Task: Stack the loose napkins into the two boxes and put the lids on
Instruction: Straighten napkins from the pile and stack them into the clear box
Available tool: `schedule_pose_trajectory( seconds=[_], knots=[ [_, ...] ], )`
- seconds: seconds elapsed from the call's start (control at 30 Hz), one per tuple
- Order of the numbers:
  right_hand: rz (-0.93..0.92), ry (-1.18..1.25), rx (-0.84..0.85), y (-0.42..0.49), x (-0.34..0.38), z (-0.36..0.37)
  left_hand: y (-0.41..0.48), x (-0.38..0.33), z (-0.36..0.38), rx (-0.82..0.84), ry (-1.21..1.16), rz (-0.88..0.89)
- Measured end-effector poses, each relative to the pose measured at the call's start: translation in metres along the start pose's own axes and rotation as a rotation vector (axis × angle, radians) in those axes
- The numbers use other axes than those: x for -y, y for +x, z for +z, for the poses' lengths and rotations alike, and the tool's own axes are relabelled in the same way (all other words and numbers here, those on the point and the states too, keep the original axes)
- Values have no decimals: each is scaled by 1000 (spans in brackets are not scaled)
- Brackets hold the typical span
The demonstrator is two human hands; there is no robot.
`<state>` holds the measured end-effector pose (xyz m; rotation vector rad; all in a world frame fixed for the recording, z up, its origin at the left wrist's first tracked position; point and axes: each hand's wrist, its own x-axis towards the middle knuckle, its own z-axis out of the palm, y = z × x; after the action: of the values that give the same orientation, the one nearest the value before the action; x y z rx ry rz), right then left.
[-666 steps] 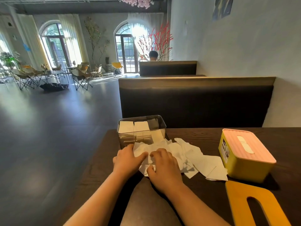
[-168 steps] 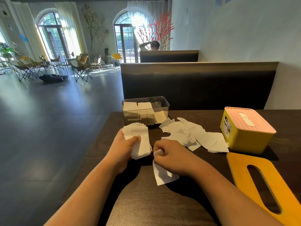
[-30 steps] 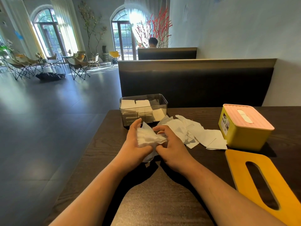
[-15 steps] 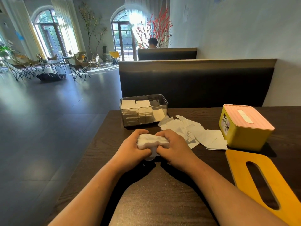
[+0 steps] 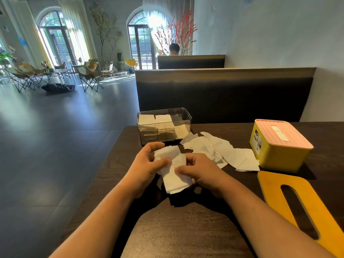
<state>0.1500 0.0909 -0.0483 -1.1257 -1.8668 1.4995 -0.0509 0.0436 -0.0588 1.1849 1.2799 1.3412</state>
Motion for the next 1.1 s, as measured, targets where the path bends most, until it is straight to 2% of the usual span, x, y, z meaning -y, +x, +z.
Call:
schedule_pose_trajectory(
  seconds=[0.07, 0.13, 0.27, 0.37, 0.5, 0.6, 0.7, 0.87, 1.1],
  knots=[
    [27, 55, 43, -2, 1, 4, -2, -1, 4, 33, -66, -19],
    [4, 148, 9, -3, 2, 8, -3, 0, 7, 56, -96, -14],
    [-19, 481, -101, -1, 1, 7, -4, 2, 7, 128, 98, 35],
    [-23, 529, -115, 3, -5, 10, -4, 6, 6, 122, 195, 92],
    [-98, 404, -228, 6, -8, 3, -5, 2, 3, 34, 264, 109],
    [-125, 155, -189, 4, -8, 3, -6, 0, 2, 2, 257, 100],
    [-146, -53, -136, 1, -10, 11, -7, 3, 9, 46, 300, 53],
    [-172, -112, -99, 3, -10, 16, -5, 7, 11, 109, 280, 50],
    [-277, -132, -317, 9, -11, 14, -7, 3, 11, -2, 350, 117]
  ],
)
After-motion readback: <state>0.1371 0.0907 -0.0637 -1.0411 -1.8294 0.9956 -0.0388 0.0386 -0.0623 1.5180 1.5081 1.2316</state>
